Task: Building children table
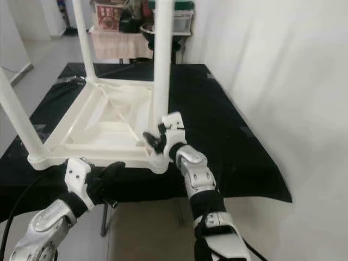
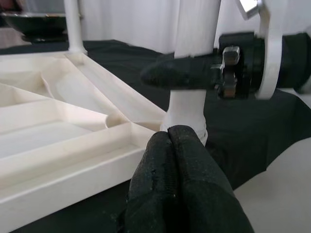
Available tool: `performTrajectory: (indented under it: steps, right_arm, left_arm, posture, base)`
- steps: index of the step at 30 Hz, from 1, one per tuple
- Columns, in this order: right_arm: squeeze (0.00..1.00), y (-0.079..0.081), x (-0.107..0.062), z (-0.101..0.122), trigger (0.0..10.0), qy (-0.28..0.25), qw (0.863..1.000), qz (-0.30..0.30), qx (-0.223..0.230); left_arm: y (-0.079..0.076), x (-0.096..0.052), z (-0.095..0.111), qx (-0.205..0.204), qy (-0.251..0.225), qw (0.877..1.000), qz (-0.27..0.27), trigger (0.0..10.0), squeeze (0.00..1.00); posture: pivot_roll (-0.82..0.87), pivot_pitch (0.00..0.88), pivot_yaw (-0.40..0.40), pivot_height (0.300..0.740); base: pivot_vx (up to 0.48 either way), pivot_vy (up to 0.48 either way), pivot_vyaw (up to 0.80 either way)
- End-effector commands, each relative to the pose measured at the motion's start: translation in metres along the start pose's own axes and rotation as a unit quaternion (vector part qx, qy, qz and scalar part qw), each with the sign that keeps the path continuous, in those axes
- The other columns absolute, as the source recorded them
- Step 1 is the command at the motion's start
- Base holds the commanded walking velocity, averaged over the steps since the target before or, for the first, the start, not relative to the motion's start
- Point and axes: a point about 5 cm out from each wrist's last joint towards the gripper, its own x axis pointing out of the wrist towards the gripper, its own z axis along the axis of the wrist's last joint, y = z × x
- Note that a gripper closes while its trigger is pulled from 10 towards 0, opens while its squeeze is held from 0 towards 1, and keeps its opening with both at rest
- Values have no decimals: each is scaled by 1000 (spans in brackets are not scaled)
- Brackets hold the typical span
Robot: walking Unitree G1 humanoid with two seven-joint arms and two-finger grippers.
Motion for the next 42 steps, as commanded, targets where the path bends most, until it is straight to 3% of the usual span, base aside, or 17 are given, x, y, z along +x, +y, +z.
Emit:
performTrajectory:
  steps: [1, 3, 4, 5, 6, 8, 11, 14, 15, 27, 31, 34, 35, 36, 38, 41, 42]
  right_arm:
    - [1000, 1, 3, 23, 10000, -50, 997, 49, -13]
    - [1000, 2, 2, 30, 10000, -60, 995, 71, -17]
    - [0, -1, -1, 38, 10000, -65, 990, 120, -26]
    - [0, -1, -1, 38, 10000, -65, 990, 120, -26]
    - [0, -3, -8, 51, 10000, -57, 978, 196, -39]
    - [0, -3, -8, 51, 10000, -57, 978, 196, -39]
    - [0, -3, -9, 56, 10000, -26, 963, 263, -44]
    - [0, -5, -6, 54, 10000, -3, 957, 289, -32]
    - [0, -6, -6, 54, 0, -2, 957, 290, -30]
    - [0, -20, -13, 53, 0, -7, 963, 269, -20]
    - [0, -26, -16, 48, 0, -14, 972, 233, -28]
    - [0, -20, -13, 18, 0, 13, 993, 112, -48]
    - [0, -19, -7, 7, 0, 1, 998, -52, -19]
    - [0, -19, -7, 7, 0, 1, 998, -52, -19]
    - [0, 22, -14, -21, 0, 9, 988, -139, 67]
    - [0, 33, -19, -27, 0, 13, 984, -159, 75]
    - [0, 38, -16, -26, 0, 13, 988, -144, 49]
  left_arm:
    - [-1, 1, -2, 3, 3, 1000, -2, 10000, 0]
    - [-1, 1, -2, 3, 4, 1000, -2, 10000, 0]
    - [-1, 2, -3, 3, 4, 1000, -3, 10000, 0]
    - [-1, 2, -3, 3, 4, 1000, -3, 10000, 0]
    - [-2, 2, -3, 2, 5, 1000, -4, 10000, 0]
    - [-2, 2, -3, 2, 5, 1000, -4, 10000, 0]
    - [-1, 2, -3, 2, 5, 1000, -4, 10000, 0]
    - [-1, 2, -4, 3, 5, 1000, -3, 10000, 0]
    - [-1, 2, -3, 3, 5, 1000, -2, 10000, 0]
    - [-3, 2, -2, 0, 2, 1000, -4, 10000, 0]
    - [-4, 2, -2, -1, 0, 1000, -4, 10000, 0]
    - [-2, 1, 1, -3, -4, 1000, -1, 10000, 0]
    - [0, 1, 1, -2, -4, 1000, 0, 10000, 0]
    - [0, 1, 1, -2, -4, 1000, 0, 10000, 0]
    - [1, 1, 2, -1, -4, 1000, 0, 10000, 0]
    - [2, 1, 2, -1, -4, 1000, 0, 10000, 0]
    - [2, 1, 2, -1, -3, 1000, -1, 10000, 0]
  posture:
    - [11, 0, -53, 740]
    - [11, 0, -53, 740]
    - [13, 0, -52, 740]
    - [13, 0, -52, 740]
    - [17, 0, -52, 740]
    - [17, 0, -52, 740]
    - [22, 0, -52, 740]
    - [32, 0, -55, 740]
    - [37, 0, -57, 740]
    - [23, 0, -55, 740]
    - [20, 0, -60, 740]
    - [4, 0, -64, 740]
    - [-4, 0, -57, 740]
    - [-4, 0, -57, 740]
    - [-2, 0, -51, 740]
    - [-11, 0, -44, 740]
    - [-21, 0, -34, 740]
  base:
    - [0, 0, 0]
    - [0, 0, 0]
    - [0, 0, 0]
    - [0, 0, 0]
    - [0, 0, 0]
    - [0, 0, 0]
    - [0, 0, 0]
    - [0, 0, 0]
    - [0, 0, 0]
    - [0, 0, 0]
    - [0, 0, 0]
    - [0, 0, 0]
    - [0, 0, 0]
    - [0, 0, 0]
    - [0, 0, 0]
    - [0, 0, 0]
    - [0, 0, 0]
